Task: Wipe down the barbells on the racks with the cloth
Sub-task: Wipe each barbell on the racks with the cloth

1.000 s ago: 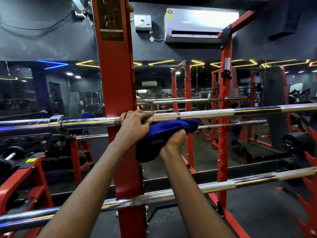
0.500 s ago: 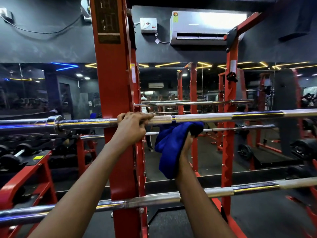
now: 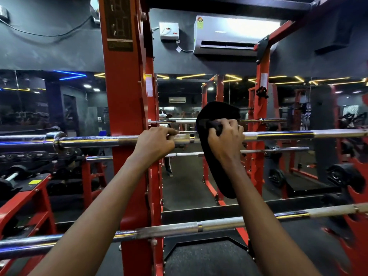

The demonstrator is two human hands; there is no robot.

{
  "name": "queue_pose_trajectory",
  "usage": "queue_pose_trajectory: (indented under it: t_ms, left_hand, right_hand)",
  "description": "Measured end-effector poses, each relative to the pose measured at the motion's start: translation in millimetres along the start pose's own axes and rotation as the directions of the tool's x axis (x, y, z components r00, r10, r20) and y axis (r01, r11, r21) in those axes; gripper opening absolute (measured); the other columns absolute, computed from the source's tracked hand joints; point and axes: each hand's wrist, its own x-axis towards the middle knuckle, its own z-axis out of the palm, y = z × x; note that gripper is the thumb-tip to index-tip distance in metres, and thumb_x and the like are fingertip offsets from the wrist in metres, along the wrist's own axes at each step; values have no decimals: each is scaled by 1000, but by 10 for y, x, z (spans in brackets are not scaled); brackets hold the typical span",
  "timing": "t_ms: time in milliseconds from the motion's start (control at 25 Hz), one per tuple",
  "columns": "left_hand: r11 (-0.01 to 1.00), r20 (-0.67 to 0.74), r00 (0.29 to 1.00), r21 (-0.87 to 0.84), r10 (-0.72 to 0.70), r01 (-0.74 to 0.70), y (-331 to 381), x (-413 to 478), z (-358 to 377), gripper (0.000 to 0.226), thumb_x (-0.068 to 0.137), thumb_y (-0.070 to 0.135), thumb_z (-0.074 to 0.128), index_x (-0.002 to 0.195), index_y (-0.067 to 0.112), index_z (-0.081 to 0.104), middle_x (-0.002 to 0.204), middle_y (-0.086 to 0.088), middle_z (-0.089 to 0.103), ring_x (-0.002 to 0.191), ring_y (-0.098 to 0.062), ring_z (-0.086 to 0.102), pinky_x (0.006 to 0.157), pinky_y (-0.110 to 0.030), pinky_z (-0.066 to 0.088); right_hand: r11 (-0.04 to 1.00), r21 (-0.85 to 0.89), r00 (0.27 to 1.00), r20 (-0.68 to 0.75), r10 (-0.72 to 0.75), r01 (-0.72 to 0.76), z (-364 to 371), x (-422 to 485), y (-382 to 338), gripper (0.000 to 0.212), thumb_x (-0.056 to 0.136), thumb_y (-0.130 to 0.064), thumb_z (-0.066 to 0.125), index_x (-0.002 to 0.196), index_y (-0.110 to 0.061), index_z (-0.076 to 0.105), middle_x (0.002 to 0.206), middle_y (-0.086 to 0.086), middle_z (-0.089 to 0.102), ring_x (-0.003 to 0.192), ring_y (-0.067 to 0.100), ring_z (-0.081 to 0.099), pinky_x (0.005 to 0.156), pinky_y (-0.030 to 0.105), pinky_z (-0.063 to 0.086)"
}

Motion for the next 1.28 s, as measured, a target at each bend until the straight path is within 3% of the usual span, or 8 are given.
queue_pose_trajectory:
  t_ms: [160, 280, 400, 520, 760, 960, 1120, 1280]
  left_hand:
    - [999, 43, 999, -33, -4, 5, 145, 83, 93, 38, 93, 29, 49, 126, 28, 67, 116, 0, 71, 97, -21, 66, 76, -32, 52]
    - [989, 41, 998, -136, -56, 61, 229, 144, 192, 37, 93, 28, 49, 125, 29, 67, 104, -3, 73, 87, -23, 67, 75, -33, 53]
    - [990, -35, 998, -136, -46, 40, 226, 112, 258, 34, 95, 25, 50, 125, 26, 68, 103, -7, 74, 93, -28, 67, 84, -39, 53]
    - [989, -63, 997, -139, -50, 41, 196, 105, 277, 33, 96, 27, 51, 123, 28, 69, 111, -5, 73, 102, -29, 66, 94, -41, 50]
    - [988, -87, 996, -151, -20, 7, 212, 80, 310, 32, 96, 25, 50, 123, 28, 69, 112, 1, 73, 99, -23, 66, 96, -39, 46]
    - [985, -88, 995, -170, -37, 22, 176, 89, 336, 33, 95, 24, 50, 121, 32, 70, 107, 3, 75, 91, -26, 66, 89, -39, 51]
    - [984, -99, 995, -180, -24, 6, 185, 98, 348, 33, 95, 23, 51, 121, 31, 70, 104, 4, 75, 82, -22, 66, 89, -42, 53]
    - [986, -124, 992, -166, -22, 1, 185, 85, 366, 31, 96, 24, 52, 122, 28, 69, 108, 0, 75, 94, -24, 67, 98, -42, 47]
  right_hand:
    - [961, 195, 952, 194, -236, 199, -106, -23, 93, 51, 86, -3, 59, 132, -10, 40, 127, 4, 37, 107, 19, 46, 86, 32, 45]
    - [959, 176, 889, 368, -273, 222, -279, 145, 211, 57, 84, 0, 66, 136, -17, 51, 138, -1, 40, 124, 11, 43, 99, 10, 41]
    - [960, 14, 836, 488, -251, 280, -399, 337, 233, 53, 88, -18, 75, 138, -25, 58, 130, -3, 52, 122, 15, 47, 104, 27, 43]
    - [976, 2, 888, 414, -200, 218, -413, 445, 208, 46, 87, -17, 75, 130, -25, 60, 116, -1, 48, 108, 19, 52, 96, 36, 50]
    - [971, -55, 972, 12, -234, 234, -402, 818, 73, 42, 76, 11, 58, 114, -8, 60, 108, 5, 35, 92, 20, 47, 84, 28, 51]
    - [917, -22, 916, 61, -396, 398, -234, 520, 212, 38, 70, 18, 56, 94, -12, 54, 112, 1, 34, 99, 20, 47, 90, 32, 55]
    - [928, 26, 921, 111, -373, 372, -318, 271, 291, 34, 80, -9, 66, 111, -13, 53, 117, 2, 39, 105, 17, 46, 86, 35, 56]
    - [870, -285, 902, 288, -322, 402, -516, 139, 365, 91, 80, -69, 69, 155, -38, 29, 129, 4, 35, 117, 21, 35, 97, 36, 41]
